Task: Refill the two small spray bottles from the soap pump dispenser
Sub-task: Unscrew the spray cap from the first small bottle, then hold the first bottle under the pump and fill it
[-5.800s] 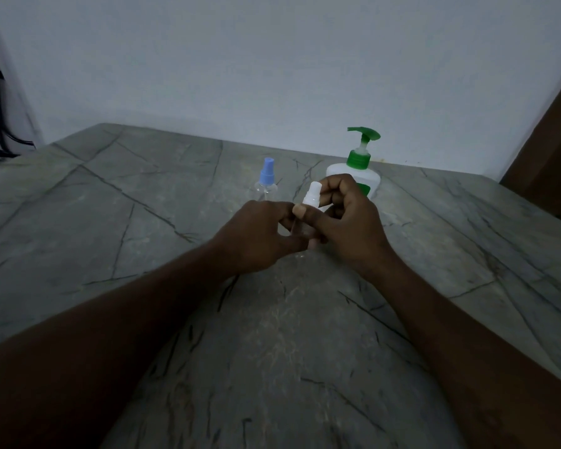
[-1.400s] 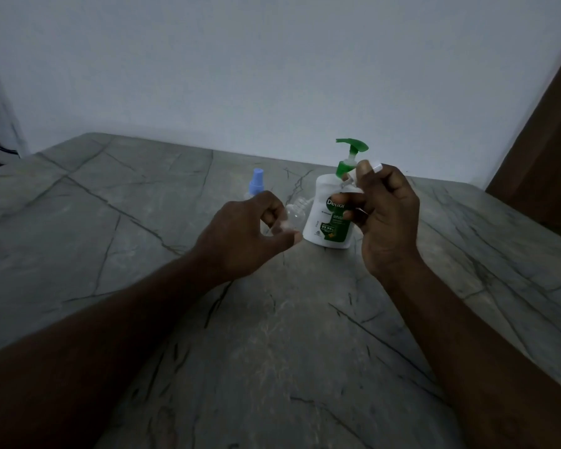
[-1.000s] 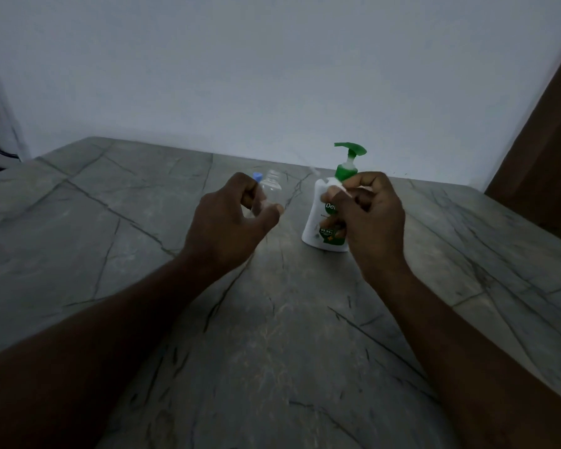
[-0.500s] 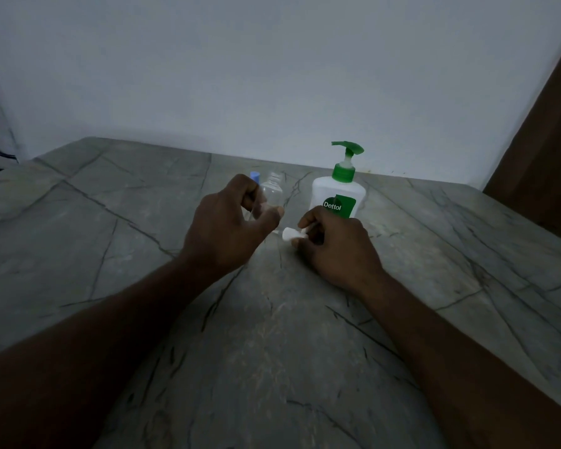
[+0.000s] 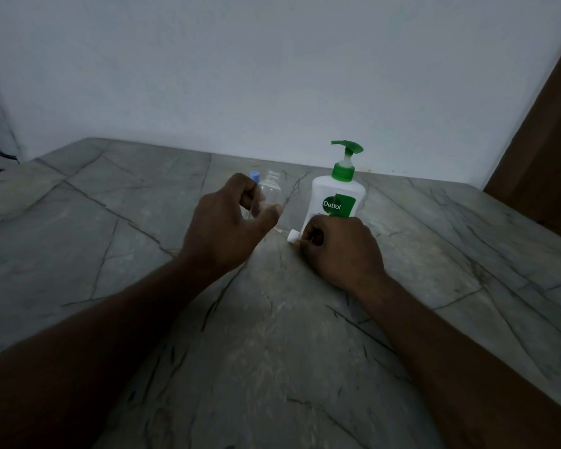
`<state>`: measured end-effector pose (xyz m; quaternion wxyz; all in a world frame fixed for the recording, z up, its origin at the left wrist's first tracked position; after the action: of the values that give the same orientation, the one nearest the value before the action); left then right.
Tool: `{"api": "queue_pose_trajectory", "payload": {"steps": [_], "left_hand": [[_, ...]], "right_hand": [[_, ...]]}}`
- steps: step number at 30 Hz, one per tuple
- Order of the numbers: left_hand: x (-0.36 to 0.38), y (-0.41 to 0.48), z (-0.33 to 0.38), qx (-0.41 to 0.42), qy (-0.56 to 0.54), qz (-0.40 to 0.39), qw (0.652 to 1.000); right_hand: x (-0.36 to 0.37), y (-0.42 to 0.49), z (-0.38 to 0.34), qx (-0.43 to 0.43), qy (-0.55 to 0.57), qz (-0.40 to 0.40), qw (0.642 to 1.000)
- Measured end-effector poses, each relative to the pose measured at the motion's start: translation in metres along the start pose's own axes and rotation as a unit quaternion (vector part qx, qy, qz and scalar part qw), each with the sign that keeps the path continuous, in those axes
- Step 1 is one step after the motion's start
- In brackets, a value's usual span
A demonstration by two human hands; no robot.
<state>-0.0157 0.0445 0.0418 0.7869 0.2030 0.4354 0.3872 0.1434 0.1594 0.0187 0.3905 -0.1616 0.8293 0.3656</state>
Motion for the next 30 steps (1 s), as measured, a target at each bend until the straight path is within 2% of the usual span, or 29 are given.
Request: {"api": "queue_pose_trajectory", "payload": {"steps": [14, 19, 24, 30], "left_hand": [[0.004, 0.000, -0.001, 0.007, 0.017, -0.008, 1.000], [0.005, -0.001, -0.002, -0.002, 0.017, -0.010, 1.000], [0.005, -0.001, 0.000, 0.004, 0.018, -0.014, 1.000], [0.007, -0.003, 0.004, 0.009, 0.019, -0.034, 0.999]], "right_hand": [[0.006, 0.000, -0.005, -0.029, 0.023, -0.042, 0.998], [0.003, -0.001, -0.005, -0.040, 0.038, -0.029, 0.998], [-0.004, 0.001, -0.004, -0.037, 0.056, 0.035, 0.997], [-0.029, 0.003, -0.001, -0.043, 0.141, 0.174, 0.974]]}}
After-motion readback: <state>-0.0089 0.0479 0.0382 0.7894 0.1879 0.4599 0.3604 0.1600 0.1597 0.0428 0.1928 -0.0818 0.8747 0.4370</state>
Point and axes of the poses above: each hand's wrist, its own y-axis towards the middle knuckle, its own x-axis out of the palm, z = x × y, the point moved 5 cm from there along y, towards the middle knuckle, and after that the axes turned 10 degrees about y, right-handed, at the moved point
